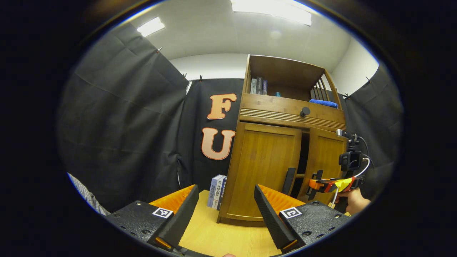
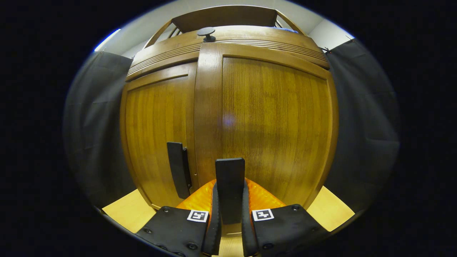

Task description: Open the right door of the double-door shoe cabinet with the right hand, and open the left door with the left hand.

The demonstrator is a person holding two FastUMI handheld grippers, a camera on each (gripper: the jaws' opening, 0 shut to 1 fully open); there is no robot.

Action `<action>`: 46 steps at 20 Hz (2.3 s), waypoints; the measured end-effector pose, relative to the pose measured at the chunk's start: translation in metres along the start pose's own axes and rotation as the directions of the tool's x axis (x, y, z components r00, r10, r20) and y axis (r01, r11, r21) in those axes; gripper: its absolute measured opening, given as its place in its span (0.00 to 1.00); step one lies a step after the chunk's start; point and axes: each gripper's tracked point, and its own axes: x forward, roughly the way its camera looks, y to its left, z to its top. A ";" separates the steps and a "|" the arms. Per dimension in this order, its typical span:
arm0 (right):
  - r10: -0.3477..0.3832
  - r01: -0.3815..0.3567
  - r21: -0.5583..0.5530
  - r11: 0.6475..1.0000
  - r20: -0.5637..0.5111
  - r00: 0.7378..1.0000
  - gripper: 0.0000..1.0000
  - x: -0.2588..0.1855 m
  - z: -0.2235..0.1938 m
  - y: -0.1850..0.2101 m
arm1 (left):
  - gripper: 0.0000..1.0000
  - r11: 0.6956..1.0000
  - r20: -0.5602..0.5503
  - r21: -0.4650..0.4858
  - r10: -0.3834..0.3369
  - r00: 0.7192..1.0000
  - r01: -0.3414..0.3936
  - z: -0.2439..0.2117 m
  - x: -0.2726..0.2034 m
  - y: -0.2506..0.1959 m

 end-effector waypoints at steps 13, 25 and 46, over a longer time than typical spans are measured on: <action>-0.045 0.044 0.012 0.999 0.024 0.999 0.27 -0.016 0.000 -0.010 | 0.91 0.996 -0.005 0.007 -0.094 0.996 0.094 -0.001 -0.008 -0.029; -0.117 0.117 0.012 0.993 0.028 0.993 0.30 -0.059 -0.008 -0.054 | 0.91 0.988 -0.010 0.015 -0.155 0.988 0.155 -0.006 -0.005 -0.049; -0.278 0.277 0.021 0.961 0.084 0.957 0.23 -0.087 0.003 -0.127 | 0.91 0.991 -0.022 -0.012 -0.135 0.991 0.134 -0.017 0.007 -0.042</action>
